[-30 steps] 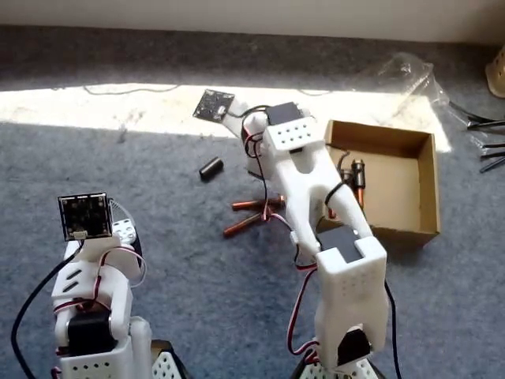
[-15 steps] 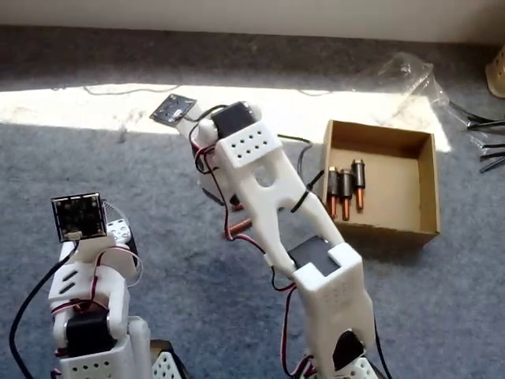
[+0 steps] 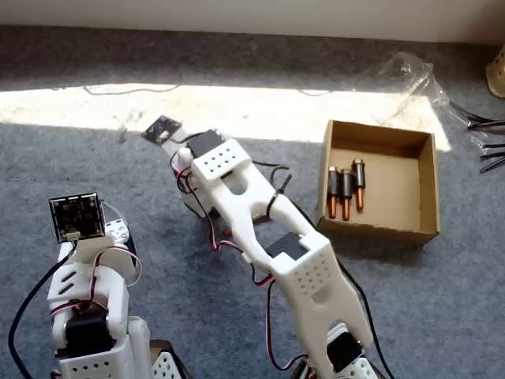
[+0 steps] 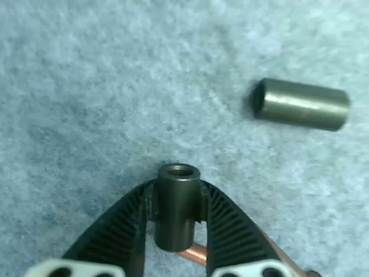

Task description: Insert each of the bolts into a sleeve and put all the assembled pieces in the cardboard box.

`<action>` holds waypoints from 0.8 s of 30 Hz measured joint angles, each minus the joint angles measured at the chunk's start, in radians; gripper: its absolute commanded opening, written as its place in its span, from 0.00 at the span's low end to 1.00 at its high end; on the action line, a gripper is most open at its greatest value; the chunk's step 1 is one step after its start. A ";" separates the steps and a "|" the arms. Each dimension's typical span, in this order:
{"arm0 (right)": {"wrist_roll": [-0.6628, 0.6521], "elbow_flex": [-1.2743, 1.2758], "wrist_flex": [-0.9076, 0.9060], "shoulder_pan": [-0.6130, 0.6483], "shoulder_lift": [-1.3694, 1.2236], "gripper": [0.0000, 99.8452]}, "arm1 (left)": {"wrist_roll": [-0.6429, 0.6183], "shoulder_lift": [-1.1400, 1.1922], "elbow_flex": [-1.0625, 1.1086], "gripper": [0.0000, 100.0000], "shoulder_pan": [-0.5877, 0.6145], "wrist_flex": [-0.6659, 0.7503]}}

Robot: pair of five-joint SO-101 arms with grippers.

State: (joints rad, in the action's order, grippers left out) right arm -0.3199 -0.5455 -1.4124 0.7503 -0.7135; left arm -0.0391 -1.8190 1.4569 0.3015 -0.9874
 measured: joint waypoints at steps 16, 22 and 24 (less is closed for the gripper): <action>0.000 -0.003 0.060 0.029 -0.069 0.01 | 0.000 0.000 0.000 0.01 0.000 0.000; 0.000 -0.003 0.060 0.029 -0.069 0.01 | 0.000 0.000 0.000 0.01 0.000 0.000; 0.000 -0.003 0.060 0.029 -0.069 0.01 | 0.000 0.000 0.000 0.01 0.000 0.000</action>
State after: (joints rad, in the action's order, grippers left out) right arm -0.3199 -0.5485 -1.3525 0.7795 -0.7825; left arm -0.0391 -1.8190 1.4569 0.3015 -0.9874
